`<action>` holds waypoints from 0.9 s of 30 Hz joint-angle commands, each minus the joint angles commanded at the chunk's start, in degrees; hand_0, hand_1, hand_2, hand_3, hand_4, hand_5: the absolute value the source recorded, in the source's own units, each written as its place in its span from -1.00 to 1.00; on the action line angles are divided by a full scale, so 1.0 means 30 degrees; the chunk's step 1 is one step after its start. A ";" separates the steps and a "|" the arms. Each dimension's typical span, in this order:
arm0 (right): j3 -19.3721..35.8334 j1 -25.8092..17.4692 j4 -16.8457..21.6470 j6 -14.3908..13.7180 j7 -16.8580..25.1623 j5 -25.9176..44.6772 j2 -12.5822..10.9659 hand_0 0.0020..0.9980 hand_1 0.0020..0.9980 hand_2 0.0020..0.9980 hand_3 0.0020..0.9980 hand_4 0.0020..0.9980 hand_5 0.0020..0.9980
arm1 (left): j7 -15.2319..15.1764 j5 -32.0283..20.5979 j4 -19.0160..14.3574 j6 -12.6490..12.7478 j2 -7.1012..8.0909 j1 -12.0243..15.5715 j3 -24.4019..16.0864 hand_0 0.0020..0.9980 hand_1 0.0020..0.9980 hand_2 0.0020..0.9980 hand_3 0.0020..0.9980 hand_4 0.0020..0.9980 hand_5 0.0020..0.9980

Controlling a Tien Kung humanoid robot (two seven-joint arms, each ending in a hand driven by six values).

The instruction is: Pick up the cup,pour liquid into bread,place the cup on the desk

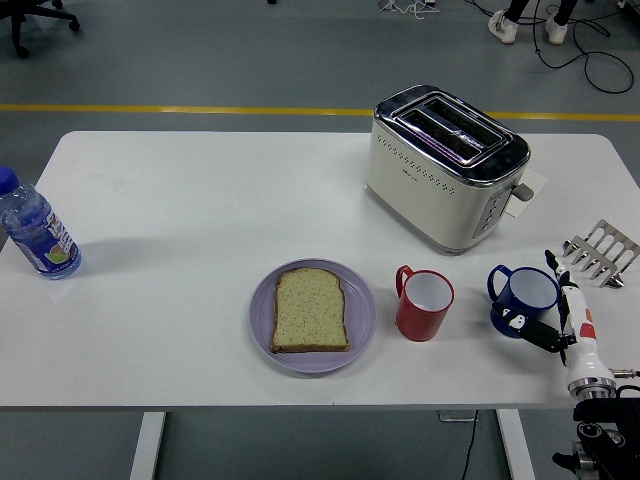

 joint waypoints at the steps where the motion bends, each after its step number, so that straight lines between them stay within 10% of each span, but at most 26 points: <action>1: 0.0088 -0.0143 0.0444 -0.0039 0.0002 -0.0086 -0.0032 0.98 0.83 1.00 1.00 0.89 -0.91 | -0.0005 0.0025 -0.0004 0.0003 0.0006 0.0004 -0.0020 0.28 0.30 0.33 0.12 -0.34 0.68; 14: 0.0970 -0.0484 0.5975 -0.1095 -0.0656 -0.1148 -0.0512 0.98 0.81 1.00 1.00 0.89 -0.90 | -0.0008 0.0058 -0.0011 0.0006 -0.0001 0.0015 0.0066 0.28 0.30 0.33 0.13 -0.35 0.67; 20: 0.1734 -0.0242 0.7352 -0.0816 -0.1455 0.2000 -0.0643 0.80 0.65 0.87 0.94 0.74 -0.88 | 0.0001 0.0034 0.0004 0.0009 -0.0022 0.0011 -0.0047 0.28 0.30 0.33 0.12 -0.35 0.67; 21: 0.1913 -0.0205 0.7491 -0.0818 -0.1421 0.2760 -0.0702 0.53 0.39 0.47 0.48 0.27 -0.82 | 0.0003 0.0040 0.0010 0.0010 -0.0008 -0.0005 -0.0079 0.28 0.30 0.33 0.12 -0.35 0.67; 26: 0.2872 -0.0160 0.7698 -0.0048 -0.1592 0.6580 -0.0665 0.53 0.39 0.47 0.48 0.27 -0.82 | -0.0002 0.0069 0.0019 0.0018 0.0014 -0.0052 -0.0179 0.28 0.30 0.33 0.12 -0.35 0.67; 27: 0.3092 -0.0166 0.7643 0.0374 -0.1790 0.7449 -0.0641 0.38 0.29 0.30 0.20 0.20 -0.78 | -0.0002 0.0068 0.0016 0.0017 0.0009 -0.0058 -0.0179 0.28 0.30 0.33 0.12 -0.35 0.67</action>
